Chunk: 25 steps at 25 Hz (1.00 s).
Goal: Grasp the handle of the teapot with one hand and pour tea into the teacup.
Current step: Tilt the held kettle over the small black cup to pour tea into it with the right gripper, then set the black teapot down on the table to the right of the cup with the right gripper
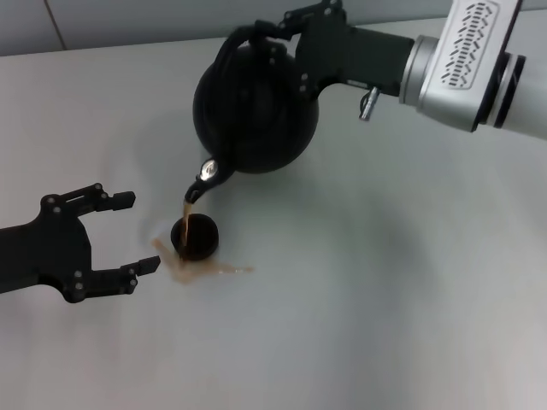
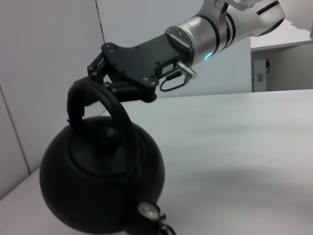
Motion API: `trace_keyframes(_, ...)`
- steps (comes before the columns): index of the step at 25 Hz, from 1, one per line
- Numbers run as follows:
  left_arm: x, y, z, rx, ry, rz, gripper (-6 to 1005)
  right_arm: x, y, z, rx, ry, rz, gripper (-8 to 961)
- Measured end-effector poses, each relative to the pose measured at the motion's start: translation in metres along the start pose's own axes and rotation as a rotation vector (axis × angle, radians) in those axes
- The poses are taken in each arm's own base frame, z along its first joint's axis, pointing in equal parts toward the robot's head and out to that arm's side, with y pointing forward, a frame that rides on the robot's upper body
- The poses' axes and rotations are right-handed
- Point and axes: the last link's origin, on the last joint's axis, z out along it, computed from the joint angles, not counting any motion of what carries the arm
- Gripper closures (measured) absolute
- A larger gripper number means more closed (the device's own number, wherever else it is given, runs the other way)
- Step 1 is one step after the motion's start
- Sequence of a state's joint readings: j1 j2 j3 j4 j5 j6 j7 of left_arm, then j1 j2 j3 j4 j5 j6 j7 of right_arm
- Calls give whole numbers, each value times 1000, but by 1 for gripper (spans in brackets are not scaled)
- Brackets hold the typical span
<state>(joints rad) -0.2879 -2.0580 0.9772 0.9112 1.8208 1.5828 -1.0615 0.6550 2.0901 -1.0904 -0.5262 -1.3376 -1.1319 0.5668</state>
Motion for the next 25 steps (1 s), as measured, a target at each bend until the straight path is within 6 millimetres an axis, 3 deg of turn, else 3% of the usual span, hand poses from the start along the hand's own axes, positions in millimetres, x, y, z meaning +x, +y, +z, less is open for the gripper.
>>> trace_keyframes(12,2,-1,1,1,8,4,157,18,6,-19,108,-5,197,870)
trace_keyframes(25,5,-3,4,-3,15,8,157,39,6,-47,340,-42,459,869)
